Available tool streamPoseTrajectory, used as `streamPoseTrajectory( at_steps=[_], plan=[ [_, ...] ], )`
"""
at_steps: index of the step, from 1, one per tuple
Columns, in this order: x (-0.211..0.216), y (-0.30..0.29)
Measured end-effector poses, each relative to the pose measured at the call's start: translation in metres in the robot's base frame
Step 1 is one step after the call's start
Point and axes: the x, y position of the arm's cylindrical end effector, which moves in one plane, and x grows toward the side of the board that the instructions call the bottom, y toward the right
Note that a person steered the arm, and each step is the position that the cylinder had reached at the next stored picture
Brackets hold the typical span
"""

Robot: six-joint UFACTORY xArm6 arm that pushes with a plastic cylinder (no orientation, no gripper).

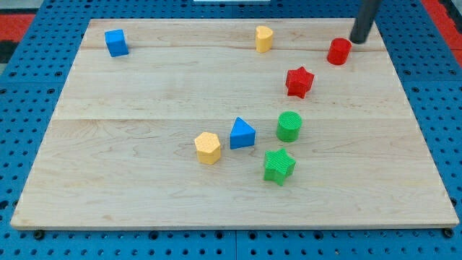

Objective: Move the yellow heart vertically to the top of the yellow hexagon

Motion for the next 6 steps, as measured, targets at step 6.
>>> streamPoseTrajectory(
  at_steps=[6],
  plan=[
    [-0.017, -0.232]
  ],
)
